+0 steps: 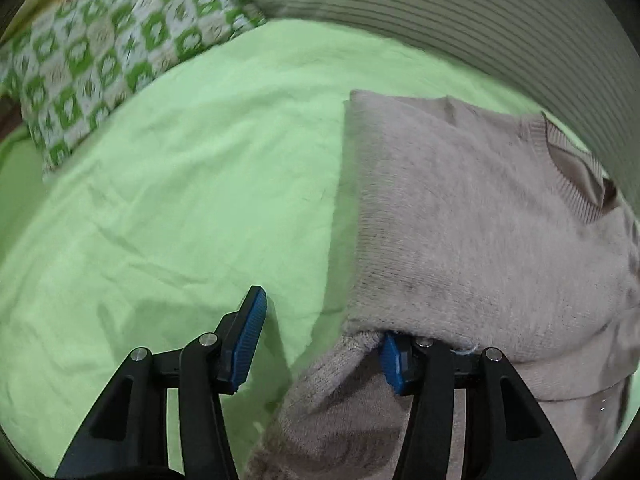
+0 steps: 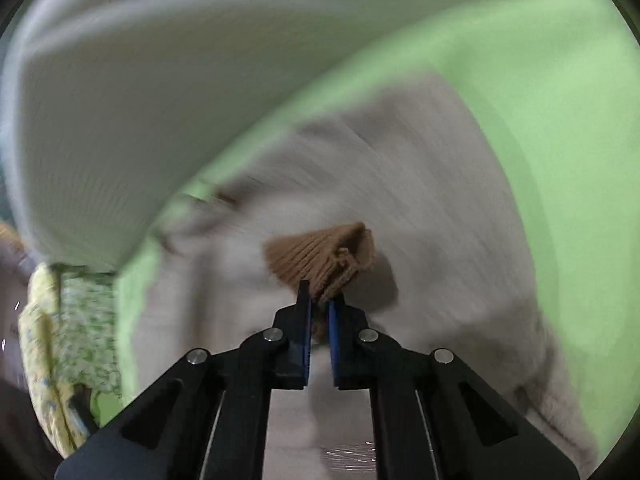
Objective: Fold small clothes
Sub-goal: 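Grasp the other brown cuff with the right tool and fold it onto the body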
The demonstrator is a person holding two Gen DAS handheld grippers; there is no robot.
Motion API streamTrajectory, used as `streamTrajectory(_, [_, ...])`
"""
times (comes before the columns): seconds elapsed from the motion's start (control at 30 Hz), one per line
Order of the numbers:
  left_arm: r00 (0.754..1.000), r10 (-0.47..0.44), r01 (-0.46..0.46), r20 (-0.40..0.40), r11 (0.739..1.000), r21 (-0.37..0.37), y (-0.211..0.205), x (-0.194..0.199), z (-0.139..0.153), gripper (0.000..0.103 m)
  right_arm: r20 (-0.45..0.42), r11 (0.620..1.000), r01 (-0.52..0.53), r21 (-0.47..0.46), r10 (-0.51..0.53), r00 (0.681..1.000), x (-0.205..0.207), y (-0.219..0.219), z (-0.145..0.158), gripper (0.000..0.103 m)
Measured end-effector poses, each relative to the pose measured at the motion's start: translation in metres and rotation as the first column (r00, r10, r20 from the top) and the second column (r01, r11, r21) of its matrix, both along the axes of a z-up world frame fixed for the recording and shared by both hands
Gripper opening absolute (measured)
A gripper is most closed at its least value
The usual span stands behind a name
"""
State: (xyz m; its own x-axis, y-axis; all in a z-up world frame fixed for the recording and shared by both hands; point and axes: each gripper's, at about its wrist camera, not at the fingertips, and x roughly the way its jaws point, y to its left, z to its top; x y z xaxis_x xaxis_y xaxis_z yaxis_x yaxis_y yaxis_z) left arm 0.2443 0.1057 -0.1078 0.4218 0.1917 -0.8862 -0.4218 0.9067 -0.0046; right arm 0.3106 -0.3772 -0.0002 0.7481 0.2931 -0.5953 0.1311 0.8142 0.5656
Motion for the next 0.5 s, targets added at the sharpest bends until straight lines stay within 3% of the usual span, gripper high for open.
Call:
streamTrajectory(0.1, [1.000,0.000,0.000,0.005,1.000,-0.008,0.003,-0.002,0.003,0.052,0.219,0.998,-0.066,-0.012,0.067,0.973,-0.029,0.002,0.064,0.008])
streamTrajectory(0.17, [1.000,0.012,-0.011,0.019,0.999,-0.039,0.008,-0.005,0.004,0.052,0.265,0.998,-0.059,-0.029,0.065,0.962,-0.046,-0.008,0.083,0.008])
streamTrajectory(0.27, [1.000,0.007,-0.006,0.026,0.998,-0.061,0.017,-0.008,0.004,0.052,0.170,0.997,-0.023,-0.069,0.034,0.985,-0.051,-0.030,0.059,0.008])
streamTrajectory(0.4, [1.000,0.003,-0.002,0.017,0.998,-0.064,0.013,-0.007,-0.002,0.052,-0.055,0.997,0.013,-0.073,-0.017,0.998,-0.042,-0.052,-0.017,0.008])
streamTrajectory(0.5, [1.000,0.011,-0.009,0.020,0.998,-0.068,0.012,-0.010,-0.001,0.052,-0.105,0.998,0.019,-0.067,-0.026,0.994,-0.044,-0.049,-0.040,0.008])
